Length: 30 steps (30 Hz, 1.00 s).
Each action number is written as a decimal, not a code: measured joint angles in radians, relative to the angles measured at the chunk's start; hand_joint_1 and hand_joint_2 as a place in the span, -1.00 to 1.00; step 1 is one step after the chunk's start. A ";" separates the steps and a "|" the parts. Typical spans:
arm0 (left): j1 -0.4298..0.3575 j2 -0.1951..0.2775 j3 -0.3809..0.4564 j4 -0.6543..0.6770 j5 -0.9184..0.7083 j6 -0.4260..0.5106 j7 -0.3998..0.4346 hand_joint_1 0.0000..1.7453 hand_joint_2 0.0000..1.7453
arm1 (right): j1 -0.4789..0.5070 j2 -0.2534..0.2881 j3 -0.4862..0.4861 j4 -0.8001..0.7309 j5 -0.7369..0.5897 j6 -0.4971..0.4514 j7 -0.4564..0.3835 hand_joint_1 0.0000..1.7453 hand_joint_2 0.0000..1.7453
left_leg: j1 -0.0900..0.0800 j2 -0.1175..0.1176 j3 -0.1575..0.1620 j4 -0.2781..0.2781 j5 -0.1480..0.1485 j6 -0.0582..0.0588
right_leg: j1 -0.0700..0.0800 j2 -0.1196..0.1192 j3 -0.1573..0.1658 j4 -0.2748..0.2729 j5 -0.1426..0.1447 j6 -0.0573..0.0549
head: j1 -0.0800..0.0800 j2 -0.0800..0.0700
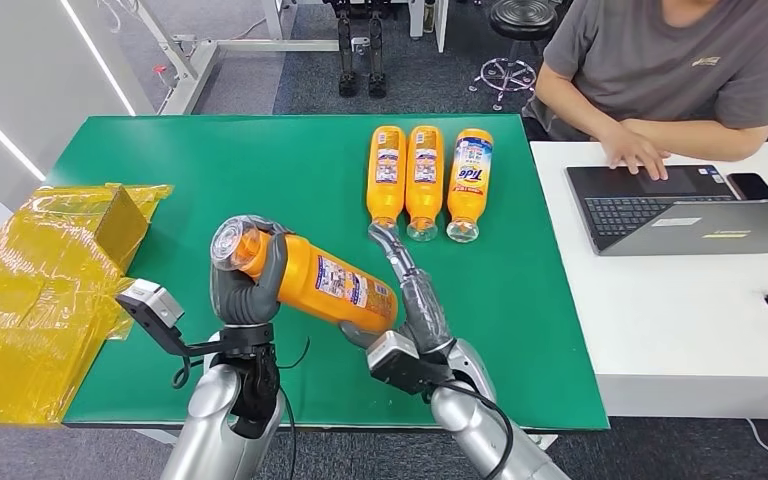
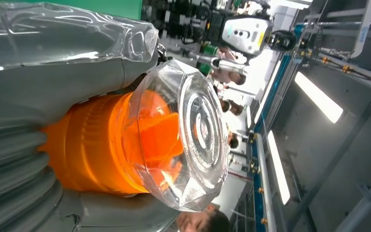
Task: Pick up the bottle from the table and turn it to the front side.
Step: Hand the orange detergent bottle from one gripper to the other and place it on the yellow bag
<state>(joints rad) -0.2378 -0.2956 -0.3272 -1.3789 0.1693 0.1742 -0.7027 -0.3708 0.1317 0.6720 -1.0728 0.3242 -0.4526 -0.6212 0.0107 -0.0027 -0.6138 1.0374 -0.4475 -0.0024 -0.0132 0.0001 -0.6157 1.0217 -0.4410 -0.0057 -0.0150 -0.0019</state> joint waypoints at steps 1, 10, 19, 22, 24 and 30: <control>0.000 0.000 0.000 -0.004 -0.004 0.007 0.000 1.00 1.00 | 0.010 0.000 -0.001 -0.013 -0.012 -0.013 -0.005 -1.00 1.00 | 0.000 0.000 0.000 0.000 0.000 0.000 | 0.000 0.000 0.000 0.000 0.000 0.000 | 0.000 0.000; 0.002 0.001 0.000 -0.020 -0.015 0.031 0.000 1.00 1.00 | 0.045 0.000 -0.004 -0.064 -0.041 -0.035 -0.017 -1.00 1.00 | 0.000 0.000 0.000 0.000 0.000 0.000 | 0.000 0.000 0.000 0.000 0.000 0.000 | 0.000 0.000; 0.004 0.097 -0.012 -0.115 -0.197 0.447 0.000 1.00 1.00 | 0.081 -0.001 -0.004 -0.133 -0.096 -0.063 -0.034 -1.00 1.00 | 0.000 0.001 0.000 -0.001 0.000 0.000 | 0.000 0.000 0.000 0.000 0.000 0.000 | 0.000 0.000; 0.012 0.171 -0.017 -0.142 -0.283 0.487 0.001 1.00 1.00 | 0.089 0.002 -0.005 -0.166 -0.089 -0.065 -0.026 -1.00 1.00 | 0.001 0.001 0.000 -0.001 0.000 0.000 | 0.001 0.001 0.000 0.001 0.000 0.000 | 0.000 0.000; 0.008 0.222 -0.010 -0.143 -0.373 0.485 0.009 1.00 1.00 | 0.102 0.004 -0.012 -0.196 -0.080 -0.070 -0.022 -1.00 1.00 | 0.001 0.001 0.001 -0.001 0.000 0.000 | 0.001 0.001 -0.001 0.001 0.000 0.000 | 0.000 0.000; -0.084 0.330 0.037 -0.014 -0.631 0.470 0.044 1.00 1.00 | 0.153 0.004 -0.037 -0.268 -0.061 -0.101 -0.022 -1.00 1.00 | 0.000 0.001 0.000 -0.001 0.001 -0.001 | 0.000 0.001 0.000 0.001 0.001 -0.001 | 0.000 0.000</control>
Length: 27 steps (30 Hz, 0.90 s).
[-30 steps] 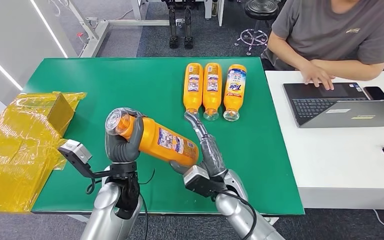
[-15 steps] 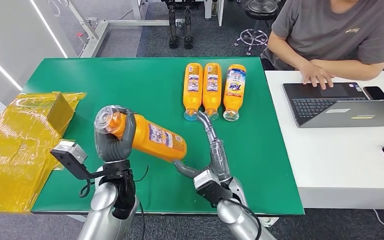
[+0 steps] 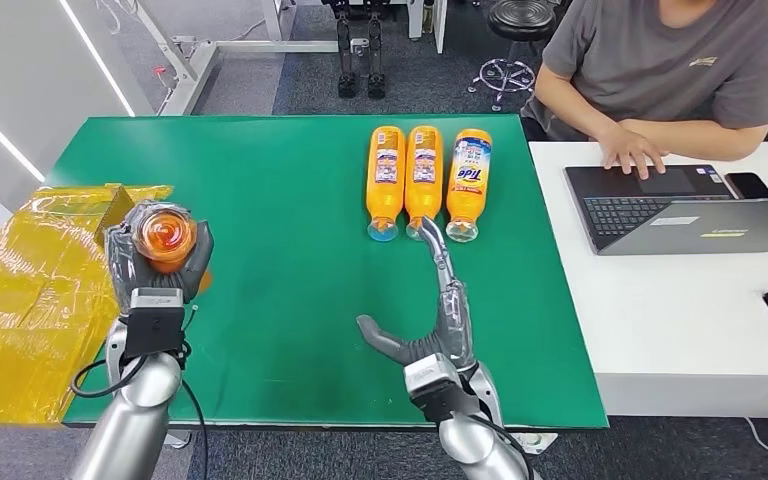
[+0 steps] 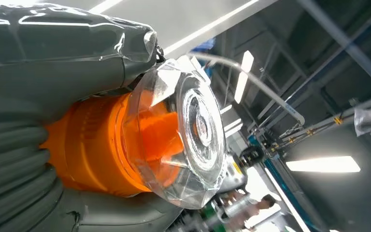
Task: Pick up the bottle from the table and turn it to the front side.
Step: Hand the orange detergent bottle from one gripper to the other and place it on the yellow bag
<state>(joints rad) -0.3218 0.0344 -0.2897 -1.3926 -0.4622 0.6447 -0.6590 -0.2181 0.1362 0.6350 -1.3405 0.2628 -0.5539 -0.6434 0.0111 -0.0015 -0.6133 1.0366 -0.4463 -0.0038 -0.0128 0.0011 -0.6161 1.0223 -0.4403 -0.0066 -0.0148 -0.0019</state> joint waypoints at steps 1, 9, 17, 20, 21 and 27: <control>-0.018 0.016 0.004 0.027 -0.051 0.004 0.011 1.00 1.00 | 0.006 0.000 -0.003 -0.007 0.000 -0.002 0.000 -1.00 1.00 | 0.000 0.000 0.000 0.000 0.000 0.000 | 0.000 0.000 0.000 0.000 0.000 0.000 | 0.000 0.000; -0.096 0.099 0.006 0.161 -0.268 -0.008 0.085 1.00 1.00 | 0.013 0.000 -0.015 -0.043 0.003 -0.001 0.000 -1.00 1.00 | 0.000 0.000 0.000 0.000 0.001 0.000 | 0.000 0.000 0.000 0.000 0.001 0.000 | 0.000 0.000; -0.235 0.129 -0.049 0.410 -0.528 -0.095 0.190 1.00 1.00 | 0.016 0.011 -0.031 -0.069 0.010 0.022 0.000 -1.00 1.00 | 0.000 0.000 0.000 0.000 0.002 -0.001 | 0.000 0.000 -0.001 0.000 0.001 -0.001 | 0.000 0.000; -0.303 0.135 -0.090 0.559 -0.588 -0.095 0.203 1.00 1.00 | 0.017 0.016 -0.035 -0.082 0.013 0.030 0.000 -1.00 1.00 | 0.000 0.001 0.000 0.000 0.002 -0.002 | 0.000 0.002 -0.001 0.000 0.002 -0.002 | 0.000 0.000; -0.319 0.138 -0.101 0.601 -0.605 -0.095 0.210 1.00 1.00 | 0.019 0.017 -0.036 -0.086 0.014 0.031 0.000 -1.00 1.00 | 0.000 0.002 0.000 0.000 0.002 -0.002 | 0.000 0.002 -0.001 0.000 0.002 -0.002 | 0.000 0.000; -0.364 0.169 -0.172 0.784 -0.732 -0.106 0.281 1.00 1.00 | 0.037 0.017 -0.041 -0.101 0.002 0.033 -0.005 -1.00 1.00 | 0.000 0.002 0.000 0.000 0.002 -0.002 | 0.000 0.003 -0.002 0.000 0.002 -0.002 | 0.000 0.000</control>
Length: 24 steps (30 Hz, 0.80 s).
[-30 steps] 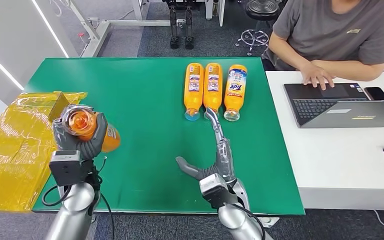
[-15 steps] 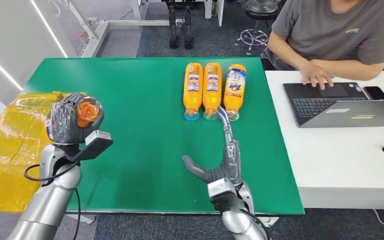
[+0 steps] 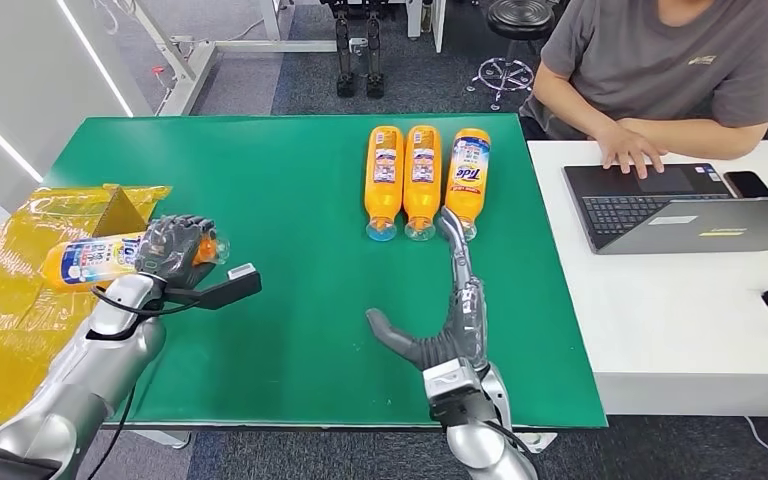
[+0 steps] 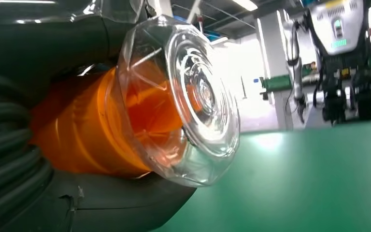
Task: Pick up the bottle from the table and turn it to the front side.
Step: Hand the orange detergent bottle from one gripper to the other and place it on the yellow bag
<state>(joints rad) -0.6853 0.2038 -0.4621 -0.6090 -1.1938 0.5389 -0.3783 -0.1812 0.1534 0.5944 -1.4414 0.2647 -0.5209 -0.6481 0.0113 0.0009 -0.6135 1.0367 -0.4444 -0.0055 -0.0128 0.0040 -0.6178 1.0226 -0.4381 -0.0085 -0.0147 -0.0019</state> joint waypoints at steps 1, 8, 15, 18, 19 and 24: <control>-0.001 0.005 -0.008 0.020 -0.009 -0.008 0.006 1.00 1.00 | 0.004 0.000 0.000 -0.002 -0.002 -0.001 -0.001 -1.00 1.00 | 0.000 0.000 0.000 0.000 0.000 0.000 | 0.000 0.000 0.000 0.000 0.000 0.000 | 0.000 0.000; -0.005 0.028 -0.035 0.115 -0.027 -0.045 0.012 1.00 1.00 | 0.027 0.000 -0.001 -0.012 -0.006 -0.002 -0.007 -1.00 1.00 | 0.000 0.000 0.000 0.000 0.000 0.000 | 0.000 0.000 0.000 0.000 0.000 0.000 | 0.000 0.000; -0.010 0.036 -0.053 0.161 -0.026 -0.107 -0.032 1.00 1.00 | 0.041 -0.003 -0.002 -0.014 -0.013 -0.002 -0.013 -1.00 1.00 | 0.000 0.000 0.000 0.000 0.000 0.000 | 0.000 0.000 0.000 0.000 0.000 0.000 | 0.000 0.000; -0.010 0.035 -0.057 0.172 -0.026 -0.121 -0.041 1.00 1.00 | 0.043 -0.004 -0.003 -0.014 -0.014 -0.002 -0.014 -1.00 1.00 | 0.000 0.000 0.000 0.000 0.000 0.000 | 0.000 0.000 0.000 0.000 0.000 0.000 | 0.000 0.000; -0.010 0.035 -0.057 0.175 -0.026 -0.128 -0.044 1.00 1.00 | 0.044 -0.005 -0.003 -0.014 -0.014 -0.002 -0.014 -1.00 1.00 | 0.000 0.000 0.000 0.000 0.000 0.000 | 0.000 0.000 0.000 0.000 0.000 0.000 | 0.000 0.000; -0.015 0.029 -0.058 0.185 -0.029 -0.152 -0.049 1.00 1.00 | 0.046 -0.008 -0.005 -0.014 -0.014 0.003 -0.018 -1.00 1.00 | 0.000 0.000 0.000 0.000 0.000 0.000 | 0.000 0.000 -0.001 0.000 0.000 0.000 | 0.000 0.000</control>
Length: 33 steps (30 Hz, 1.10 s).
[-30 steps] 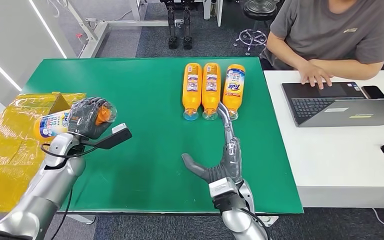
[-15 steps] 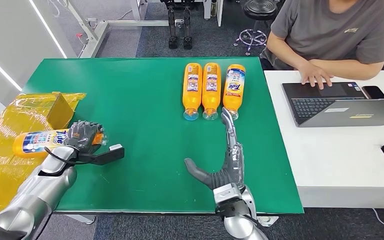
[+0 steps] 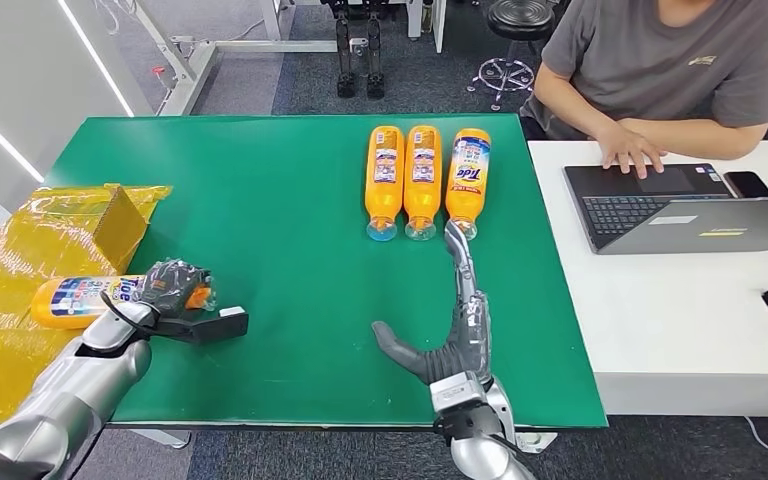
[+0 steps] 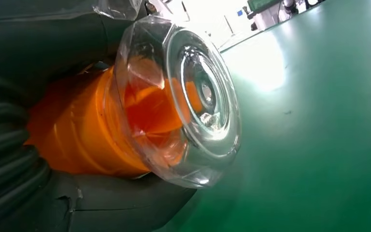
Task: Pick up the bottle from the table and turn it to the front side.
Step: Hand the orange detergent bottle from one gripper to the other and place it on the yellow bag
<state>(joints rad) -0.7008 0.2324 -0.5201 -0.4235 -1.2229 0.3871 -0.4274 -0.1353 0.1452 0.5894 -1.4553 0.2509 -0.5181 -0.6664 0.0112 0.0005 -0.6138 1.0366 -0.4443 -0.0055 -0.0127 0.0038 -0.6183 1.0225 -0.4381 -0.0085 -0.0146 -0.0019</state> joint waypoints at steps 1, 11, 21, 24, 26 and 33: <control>-0.003 -0.002 0.000 0.002 -0.001 -0.003 0.000 1.00 1.00 | 0.000 0.000 0.000 0.000 0.000 0.001 -0.001 -1.00 1.00 | 0.000 0.000 0.000 0.000 0.000 0.000 | 0.000 0.000 0.000 0.000 0.000 0.000 | 0.000 0.000; -0.040 -0.049 0.000 0.024 0.006 0.001 -0.049 1.00 1.00 | 0.001 -0.001 -0.001 0.002 0.000 0.001 -0.004 -1.00 1.00 | 0.000 0.000 0.000 0.000 0.000 0.000 | 0.000 0.000 0.000 0.000 0.000 0.000 | 0.000 0.000; -0.033 -0.071 -0.001 0.042 -0.010 -0.033 -0.031 1.00 1.00 | -0.007 -0.001 -0.001 0.017 0.013 0.000 -0.004 -1.00 1.00 | 0.000 0.000 0.000 0.000 0.000 0.000 | 0.000 0.000 0.000 0.000 0.000 0.000 | 0.000 0.000; -0.030 -0.069 -0.001 0.048 -0.010 -0.041 -0.030 1.00 1.00 | -0.010 -0.001 -0.001 0.024 0.014 0.000 -0.004 -1.00 1.00 | 0.000 0.000 0.000 0.000 0.000 0.000 | 0.000 0.000 0.000 0.000 0.000 0.000 | 0.000 0.000; -0.030 -0.068 -0.001 0.052 -0.010 -0.051 -0.027 1.00 1.00 | -0.013 -0.001 -0.001 0.028 0.013 0.001 -0.004 -1.00 1.00 | 0.000 0.000 0.000 0.000 0.000 0.000 | 0.000 0.000 0.000 0.000 0.000 0.000 | 0.000 0.000; -0.033 -0.065 -0.001 0.059 -0.013 -0.088 -0.004 -1.00 1.00 | -0.021 -0.001 -0.001 0.042 0.002 0.000 -0.008 -1.00 1.00 | 0.000 0.000 0.000 0.000 0.000 0.000 | 0.000 0.000 0.001 0.000 0.000 0.000 | 0.000 0.000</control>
<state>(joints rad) -0.7341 0.1676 -0.5211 -0.3650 -1.2355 0.2990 -0.4314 -0.1566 0.1446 0.5886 -1.4131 0.2534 -0.5177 -0.6744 0.0113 0.0004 -0.6136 1.0365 -0.4442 -0.0056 -0.0129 0.0034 -0.6173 1.0229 -0.4380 -0.0085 -0.0145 -0.0019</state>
